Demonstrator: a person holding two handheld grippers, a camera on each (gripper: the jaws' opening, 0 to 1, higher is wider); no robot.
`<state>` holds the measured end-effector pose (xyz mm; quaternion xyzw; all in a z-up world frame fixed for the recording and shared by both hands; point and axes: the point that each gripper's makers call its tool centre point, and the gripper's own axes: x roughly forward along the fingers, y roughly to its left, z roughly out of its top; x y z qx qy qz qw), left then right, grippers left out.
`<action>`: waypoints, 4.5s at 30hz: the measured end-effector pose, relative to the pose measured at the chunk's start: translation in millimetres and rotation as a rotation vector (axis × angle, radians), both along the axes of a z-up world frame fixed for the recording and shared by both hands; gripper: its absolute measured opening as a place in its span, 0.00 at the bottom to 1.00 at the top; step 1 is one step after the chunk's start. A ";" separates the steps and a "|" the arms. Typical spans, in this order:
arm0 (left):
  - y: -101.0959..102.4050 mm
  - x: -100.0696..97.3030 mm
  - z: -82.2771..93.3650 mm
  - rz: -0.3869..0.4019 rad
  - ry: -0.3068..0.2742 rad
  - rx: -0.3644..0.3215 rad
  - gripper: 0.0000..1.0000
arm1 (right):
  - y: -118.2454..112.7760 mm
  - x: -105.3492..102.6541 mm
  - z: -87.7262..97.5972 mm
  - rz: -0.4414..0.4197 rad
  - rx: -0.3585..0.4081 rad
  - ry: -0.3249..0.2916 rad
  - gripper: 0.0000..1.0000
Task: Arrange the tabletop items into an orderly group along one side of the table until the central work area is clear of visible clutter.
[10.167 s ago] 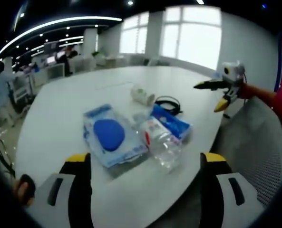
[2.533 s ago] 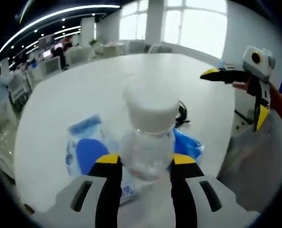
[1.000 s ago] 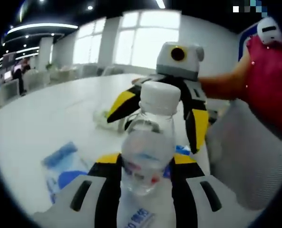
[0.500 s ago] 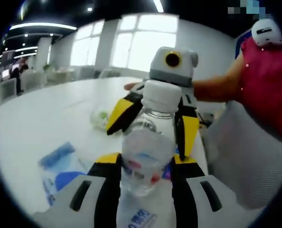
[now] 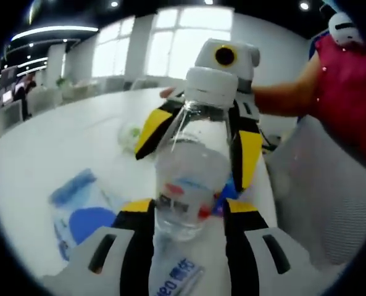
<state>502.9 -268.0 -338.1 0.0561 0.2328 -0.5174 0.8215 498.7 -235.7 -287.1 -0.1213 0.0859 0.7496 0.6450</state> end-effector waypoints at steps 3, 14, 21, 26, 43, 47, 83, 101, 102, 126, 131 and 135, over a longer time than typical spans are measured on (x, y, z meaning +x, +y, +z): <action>-2.8 2.2 -1.5 0.000 -0.002 0.004 0.41 | 0.8 -2.8 -2.2 0.015 -0.008 -0.007 0.42; -6.9 4.7 -1.6 -0.012 -0.022 0.013 0.36 | 0.7 -2.9 -0.7 0.004 -0.012 0.001 0.41; -8.1 5.1 23.4 -0.026 -0.066 0.006 0.36 | 0.3 -3.7 21.9 -0.013 0.025 -0.029 0.40; -9.8 10.8 52.8 -0.035 -0.129 0.015 0.36 | -1.9 -1.2 55.1 -0.042 0.051 -0.097 0.39; -19.4 15.2 112.7 0.186 -0.173 -0.044 0.38 | -16.9 15.3 115.4 -0.278 0.114 -0.066 0.39; -19.8 19.2 112.9 0.342 -0.132 -0.051 0.37 | -21.0 24.9 119.6 -0.372 0.117 -0.055 0.39; -25.8 36.8 141.9 0.477 -0.264 -0.062 0.36 | -32.8 39.4 146.6 -0.656 0.174 0.056 0.41; -24.4 22.0 152.8 0.255 -0.186 -0.204 0.35 | -31.8 26.3 155.1 -0.559 0.163 0.006 0.42; -24.7 19.6 153.3 0.235 -0.180 -0.214 0.35 | -32.8 24.2 157.1 -0.543 0.165 -0.002 0.42; -37.2 -32.9 201.5 -0.101 -0.088 -0.514 0.35 | -50.7 -13.8 181.9 -0.234 0.277 0.216 0.61; -40.9 -43.8 215.8 -0.163 -0.081 -0.555 0.35 | -48.3 -28.9 199.2 -0.153 0.337 0.251 0.57; -42.3 -46.9 220.9 -0.182 -0.084 -0.563 0.35 | -44.5 -36.7 203.7 -0.120 0.343 0.258 0.51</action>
